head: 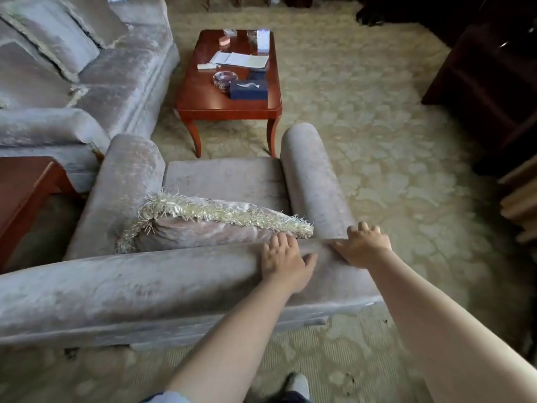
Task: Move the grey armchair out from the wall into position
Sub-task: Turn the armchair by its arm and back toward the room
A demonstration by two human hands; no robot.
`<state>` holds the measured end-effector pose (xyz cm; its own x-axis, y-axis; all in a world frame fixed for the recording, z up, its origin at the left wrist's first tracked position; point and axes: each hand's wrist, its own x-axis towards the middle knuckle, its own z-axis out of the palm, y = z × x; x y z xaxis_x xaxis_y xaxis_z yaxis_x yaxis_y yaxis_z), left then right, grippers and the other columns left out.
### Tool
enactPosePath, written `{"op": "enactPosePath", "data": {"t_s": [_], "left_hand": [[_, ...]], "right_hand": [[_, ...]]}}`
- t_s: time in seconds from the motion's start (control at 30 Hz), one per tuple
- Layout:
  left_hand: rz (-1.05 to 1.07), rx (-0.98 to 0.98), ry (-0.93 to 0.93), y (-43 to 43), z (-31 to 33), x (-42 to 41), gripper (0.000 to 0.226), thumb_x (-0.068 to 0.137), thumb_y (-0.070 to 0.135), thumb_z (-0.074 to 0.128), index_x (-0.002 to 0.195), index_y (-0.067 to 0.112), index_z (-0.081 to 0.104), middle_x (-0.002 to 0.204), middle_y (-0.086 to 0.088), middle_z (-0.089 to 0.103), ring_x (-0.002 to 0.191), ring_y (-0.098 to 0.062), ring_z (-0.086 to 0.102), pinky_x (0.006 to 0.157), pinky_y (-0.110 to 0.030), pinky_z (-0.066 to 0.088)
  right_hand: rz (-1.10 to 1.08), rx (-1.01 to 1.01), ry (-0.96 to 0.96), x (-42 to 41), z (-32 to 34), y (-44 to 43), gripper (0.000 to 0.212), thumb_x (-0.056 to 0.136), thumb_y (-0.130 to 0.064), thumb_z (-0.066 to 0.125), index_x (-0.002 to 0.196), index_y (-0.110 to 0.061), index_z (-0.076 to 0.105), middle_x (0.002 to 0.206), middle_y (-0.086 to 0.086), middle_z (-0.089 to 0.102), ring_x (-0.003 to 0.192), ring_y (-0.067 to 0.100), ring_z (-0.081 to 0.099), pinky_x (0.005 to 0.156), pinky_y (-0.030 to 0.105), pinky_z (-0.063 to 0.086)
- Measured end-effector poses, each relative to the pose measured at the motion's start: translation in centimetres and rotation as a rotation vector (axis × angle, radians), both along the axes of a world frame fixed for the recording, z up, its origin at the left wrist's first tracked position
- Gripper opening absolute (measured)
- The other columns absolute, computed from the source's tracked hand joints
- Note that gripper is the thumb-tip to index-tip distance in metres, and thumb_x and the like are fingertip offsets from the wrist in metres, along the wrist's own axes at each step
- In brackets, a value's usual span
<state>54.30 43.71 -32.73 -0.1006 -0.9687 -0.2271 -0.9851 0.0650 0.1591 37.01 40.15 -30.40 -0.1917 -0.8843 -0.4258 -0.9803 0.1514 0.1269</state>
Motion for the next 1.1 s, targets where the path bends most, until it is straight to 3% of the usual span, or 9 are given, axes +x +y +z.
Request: {"op": "enactPosePath", "data": {"t_s": [0.17,0.27,0.37,0.53,0.8,1.1], "left_hand": [[-0.086,0.154,-0.070,-2.3,-1.0,0.5,0.071,0.095,0.056,0.018,0.140,0.003,0.027,0.145,-0.019,0.032,0.133,-0.031,0.026,0.109,-0.043,0.017],[-0.112,0.198,-0.076,-2.9,-1.1,0.7,0.067,0.097,0.053,0.016,0.136,0.003,0.038,0.144,-0.021,0.038,0.135,-0.031,0.031,0.114,-0.043,0.015],[-0.109,0.193,-0.042,-3.7,-1.2,0.8,0.061,0.099,0.047,0.017,0.119,0.006,0.057,0.130,-0.019,0.054,0.125,-0.032,0.045,0.107,-0.040,0.028],[-0.111,0.206,0.027,-4.4,-0.8,0.8,0.056,0.101,0.040,0.020,0.108,0.006,0.065,0.119,-0.019,0.060,0.109,-0.034,0.054,0.089,-0.037,0.039],[-0.113,0.218,0.072,-3.2,-0.4,1.8,0.054,0.100,0.038,0.022,0.108,0.005,0.064,0.119,-0.019,0.057,0.107,-0.036,0.054,0.086,-0.039,0.042],[-0.123,0.254,-0.032,-2.2,-0.6,1.2,0.045,0.101,0.032,0.021,0.113,0.008,0.058,0.121,-0.016,0.057,0.116,-0.033,0.050,0.090,-0.040,0.040]], "right_hand": [[0.101,-0.042,-0.023,-0.5,-2.6,-0.6,0.069,0.091,-0.064,0.021,0.131,-0.014,0.047,0.138,0.009,0.047,0.127,0.031,0.037,0.102,0.039,0.029],[0.091,0.000,-0.066,-0.8,-3.5,-1.4,0.060,0.095,-0.055,0.020,0.123,-0.015,0.056,0.130,0.011,0.055,0.121,0.030,0.046,0.097,0.039,0.034],[0.039,0.043,-0.115,-0.6,-3.8,-2.6,0.053,0.098,-0.044,0.021,0.121,-0.013,0.058,0.127,0.012,0.057,0.115,0.032,0.054,0.088,0.037,0.042],[0.017,-0.027,-0.121,-0.9,-4.2,-2.7,0.052,0.097,-0.047,0.028,0.116,-0.012,0.061,0.121,0.011,0.060,0.109,0.032,0.057,0.084,0.036,0.043],[-0.002,-0.024,-0.132,-0.1,-3.4,-1.3,0.051,0.098,-0.046,0.026,0.115,-0.013,0.061,0.118,0.010,0.061,0.107,0.031,0.057,0.078,0.035,0.041],[-0.045,0.004,-0.151,-1.3,-4.1,1.0,0.048,0.097,-0.044,0.026,0.109,-0.015,0.063,0.113,0.008,0.063,0.100,0.028,0.060,0.073,0.031,0.041]]}}
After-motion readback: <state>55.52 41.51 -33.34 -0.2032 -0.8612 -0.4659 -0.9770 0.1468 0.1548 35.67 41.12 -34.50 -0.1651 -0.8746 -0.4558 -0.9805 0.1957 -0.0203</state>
